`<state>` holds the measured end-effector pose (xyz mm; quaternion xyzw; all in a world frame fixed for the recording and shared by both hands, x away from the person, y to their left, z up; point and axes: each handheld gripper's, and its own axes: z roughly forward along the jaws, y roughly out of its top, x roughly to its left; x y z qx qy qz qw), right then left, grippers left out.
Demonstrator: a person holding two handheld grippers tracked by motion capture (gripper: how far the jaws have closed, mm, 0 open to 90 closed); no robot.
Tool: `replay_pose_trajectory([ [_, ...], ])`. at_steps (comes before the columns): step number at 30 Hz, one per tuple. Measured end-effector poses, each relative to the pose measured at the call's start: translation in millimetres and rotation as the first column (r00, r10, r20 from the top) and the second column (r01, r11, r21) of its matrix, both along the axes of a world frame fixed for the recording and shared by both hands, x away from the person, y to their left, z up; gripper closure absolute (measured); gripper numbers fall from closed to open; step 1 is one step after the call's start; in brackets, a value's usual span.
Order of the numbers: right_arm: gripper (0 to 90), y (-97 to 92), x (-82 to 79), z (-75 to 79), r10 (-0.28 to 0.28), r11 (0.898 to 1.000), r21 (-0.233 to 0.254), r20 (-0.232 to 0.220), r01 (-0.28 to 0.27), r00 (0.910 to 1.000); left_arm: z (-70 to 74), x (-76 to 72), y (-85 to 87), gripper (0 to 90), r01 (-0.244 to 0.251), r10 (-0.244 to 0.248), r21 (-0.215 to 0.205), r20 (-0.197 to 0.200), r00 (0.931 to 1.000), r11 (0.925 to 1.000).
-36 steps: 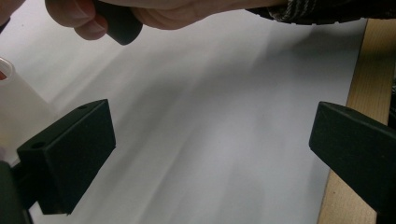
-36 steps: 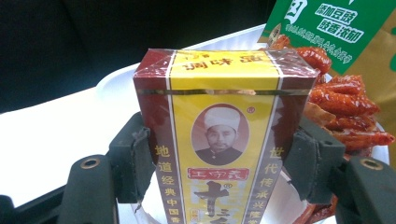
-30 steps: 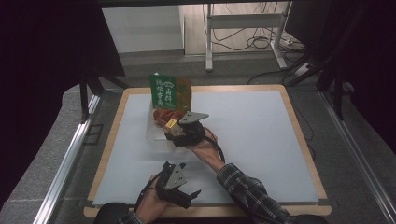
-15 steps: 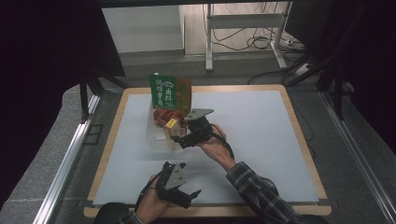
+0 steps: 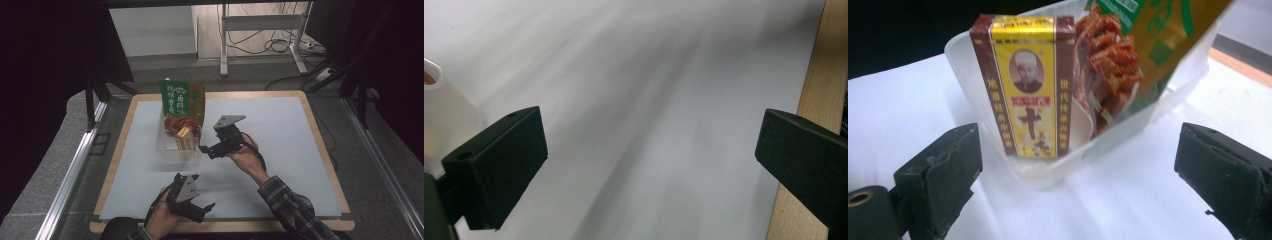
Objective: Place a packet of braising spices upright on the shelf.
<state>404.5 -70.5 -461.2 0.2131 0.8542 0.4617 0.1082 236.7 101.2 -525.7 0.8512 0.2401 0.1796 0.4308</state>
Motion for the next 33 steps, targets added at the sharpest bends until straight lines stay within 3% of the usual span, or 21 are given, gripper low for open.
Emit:
replay_pose_trajectory([
  [6, 5.0, -19.8, -5.1, -3.2, 0.000, 1.000, -0.007, -0.039, -0.001, 0.9992, -0.1, 0.4, 0.1, 0.0, 0.001, -0.001, 0.013, 0.002, 1.0000, 0.9999],
  [33, 5.0, -92.1, -31.4, 4.1, -0.062, 0.998, -0.026, -0.037, 0.061, 0.9974, -1.0, 1.9, 1.0, 0.0, -0.016, 0.016, 0.019, -0.003, 0.9999, 0.9997],
])
